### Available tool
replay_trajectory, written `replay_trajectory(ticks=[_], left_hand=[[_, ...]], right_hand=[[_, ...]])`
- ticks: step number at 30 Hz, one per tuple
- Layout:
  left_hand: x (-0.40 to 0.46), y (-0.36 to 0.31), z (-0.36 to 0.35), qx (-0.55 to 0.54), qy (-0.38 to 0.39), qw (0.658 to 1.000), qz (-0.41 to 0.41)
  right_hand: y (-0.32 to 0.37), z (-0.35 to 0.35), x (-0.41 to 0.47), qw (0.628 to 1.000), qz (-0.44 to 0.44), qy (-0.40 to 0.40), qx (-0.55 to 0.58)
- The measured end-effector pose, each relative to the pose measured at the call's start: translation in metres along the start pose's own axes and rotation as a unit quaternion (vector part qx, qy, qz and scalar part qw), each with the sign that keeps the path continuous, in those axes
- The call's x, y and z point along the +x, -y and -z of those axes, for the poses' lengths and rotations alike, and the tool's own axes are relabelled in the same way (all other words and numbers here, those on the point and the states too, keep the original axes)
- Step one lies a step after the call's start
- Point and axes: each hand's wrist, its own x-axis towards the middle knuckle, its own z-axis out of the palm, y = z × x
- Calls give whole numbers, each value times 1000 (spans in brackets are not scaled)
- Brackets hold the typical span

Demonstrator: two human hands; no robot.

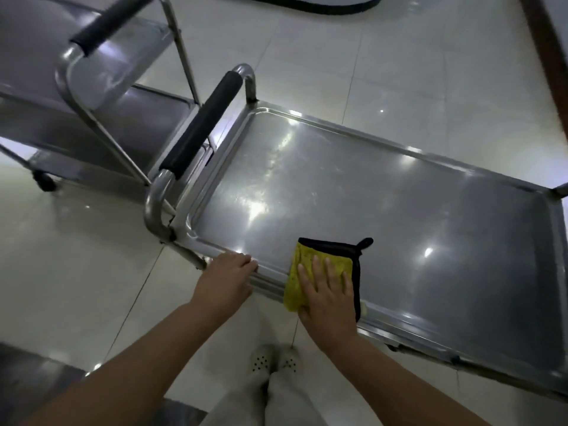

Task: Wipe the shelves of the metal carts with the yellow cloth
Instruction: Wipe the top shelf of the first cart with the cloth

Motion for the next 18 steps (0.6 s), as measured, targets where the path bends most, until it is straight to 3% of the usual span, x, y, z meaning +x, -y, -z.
replay_trajectory(ticks=[5, 11, 14, 18], left_hand=[[-16, 18, 21, 14, -91, 993, 70], [-19, 57, 54, 114, -193, 963, 147], [-18, 71, 63, 89, -198, 955, 204], [-17, 85, 63, 11, -185, 962, 203]], right_hand=[[-16, 4, 8, 997, 60, -22, -38], [1, 3, 20, 995, 86, -43, -24], [20, 0, 34, 994, 94, -52, -11], [52, -2, 55, 994, 97, -37, -13]])
